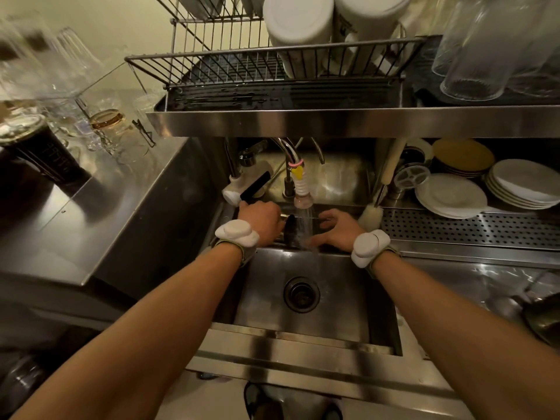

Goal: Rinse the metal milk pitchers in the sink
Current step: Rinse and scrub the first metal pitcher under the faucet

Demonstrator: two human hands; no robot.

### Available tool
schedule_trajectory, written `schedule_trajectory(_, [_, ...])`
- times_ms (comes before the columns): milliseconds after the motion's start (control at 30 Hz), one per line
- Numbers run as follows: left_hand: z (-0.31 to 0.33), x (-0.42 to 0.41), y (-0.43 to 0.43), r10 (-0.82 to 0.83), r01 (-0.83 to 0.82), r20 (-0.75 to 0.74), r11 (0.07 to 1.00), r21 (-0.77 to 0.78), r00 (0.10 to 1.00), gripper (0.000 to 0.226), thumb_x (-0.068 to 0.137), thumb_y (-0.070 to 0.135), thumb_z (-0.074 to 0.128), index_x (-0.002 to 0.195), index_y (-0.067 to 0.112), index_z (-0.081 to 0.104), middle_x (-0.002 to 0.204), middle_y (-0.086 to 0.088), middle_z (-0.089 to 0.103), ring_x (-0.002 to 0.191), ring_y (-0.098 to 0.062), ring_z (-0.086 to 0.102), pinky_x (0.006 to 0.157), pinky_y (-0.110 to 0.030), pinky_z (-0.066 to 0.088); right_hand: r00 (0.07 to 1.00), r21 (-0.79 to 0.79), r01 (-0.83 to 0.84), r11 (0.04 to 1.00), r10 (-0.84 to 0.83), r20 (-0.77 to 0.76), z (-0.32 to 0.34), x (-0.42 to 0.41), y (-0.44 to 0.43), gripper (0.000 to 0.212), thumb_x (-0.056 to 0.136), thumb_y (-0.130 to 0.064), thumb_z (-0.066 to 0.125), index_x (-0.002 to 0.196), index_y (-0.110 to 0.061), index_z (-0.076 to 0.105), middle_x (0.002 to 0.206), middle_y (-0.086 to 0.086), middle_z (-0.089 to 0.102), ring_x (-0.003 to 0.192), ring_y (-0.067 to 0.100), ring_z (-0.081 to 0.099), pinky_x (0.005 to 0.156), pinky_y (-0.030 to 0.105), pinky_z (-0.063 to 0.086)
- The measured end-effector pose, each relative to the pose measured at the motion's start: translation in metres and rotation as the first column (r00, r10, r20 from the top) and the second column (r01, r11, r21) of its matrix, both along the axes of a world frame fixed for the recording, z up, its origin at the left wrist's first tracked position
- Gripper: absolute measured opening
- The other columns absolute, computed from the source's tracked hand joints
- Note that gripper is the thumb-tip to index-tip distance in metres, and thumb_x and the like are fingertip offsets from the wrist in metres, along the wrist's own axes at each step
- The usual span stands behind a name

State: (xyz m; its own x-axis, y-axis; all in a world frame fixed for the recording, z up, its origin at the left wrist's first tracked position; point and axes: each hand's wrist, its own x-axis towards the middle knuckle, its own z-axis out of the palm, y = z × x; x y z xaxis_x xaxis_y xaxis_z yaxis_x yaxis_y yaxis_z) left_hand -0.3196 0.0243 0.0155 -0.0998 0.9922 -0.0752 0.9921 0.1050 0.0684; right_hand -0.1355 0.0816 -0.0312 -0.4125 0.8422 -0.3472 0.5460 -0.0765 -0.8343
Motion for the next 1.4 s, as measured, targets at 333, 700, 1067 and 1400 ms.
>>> schedule_trajectory(333, [0.007, 0.000, 0.000, -0.138, 0.164, -0.279, 0.984, 0.075, 0.950, 0.024, 0.090, 0.026, 0.046, 0.092, 0.015, 0.067, 0.096, -0.009, 0.069, 0.096, -0.029, 0.062, 0.102, -0.044, 0.029, 1.000, 0.053, -0.004, 0.999, 0.004, 0.013, 0.006, 0.006, -0.001, 0.090, 0.054, -0.030, 0.090, 0.132, -0.014, 0.047, 0.124, 0.007, 0.057, 0.109, 0.022, 0.056, 0.086, 0.029, 0.046])
schedule_trajectory(700, [-0.006, -0.004, 0.000, 0.231, -0.235, 0.485, 0.971, -0.054, 0.843, 0.027, 0.092, 0.029, 0.053, 0.089, 0.006, 0.067, 0.094, -0.013, 0.069, 0.089, -0.028, 0.064, 0.080, -0.038, 0.049, 0.999, -0.005, -0.031, 1.000, 0.031, 0.017, -0.005, 0.007, 0.001, 0.092, 0.057, -0.027, 0.089, 0.135, -0.015, 0.042, 0.126, 0.007, 0.056, 0.107, 0.020, 0.056, 0.081, 0.027, 0.044])
schedule_trajectory(1067, [-0.033, 0.002, 0.011, 0.341, -0.254, 0.919, 0.924, -0.287, 0.200, 0.025, 0.095, 0.015, 0.049, 0.086, 0.010, 0.072, 0.075, 0.001, 0.069, 0.074, -0.012, 0.062, 0.072, -0.029, 0.052, 0.984, 0.068, 0.153, 0.986, -0.145, -0.105, -0.041, -0.026, 0.012, 0.098, 0.045, -0.034, 0.090, 0.129, -0.017, 0.042, 0.113, -0.005, 0.055, 0.107, 0.018, 0.054, 0.078, 0.021, 0.041])
schedule_trajectory(1400, [-0.033, -0.027, 0.012, 0.421, -0.376, 0.836, 0.882, -0.285, 0.352, 0.034, 0.098, 0.042, 0.039, 0.094, 0.020, 0.063, 0.094, -0.003, 0.065, 0.076, -0.009, 0.059, 0.061, -0.025, 0.041, 0.978, 0.120, 0.201, 0.972, -0.193, -0.076, -0.040, -0.036, 0.013, 0.098, 0.039, -0.042, 0.087, 0.123, -0.019, 0.043, 0.101, -0.010, 0.052, 0.092, 0.009, 0.050, 0.063, 0.007, 0.033])
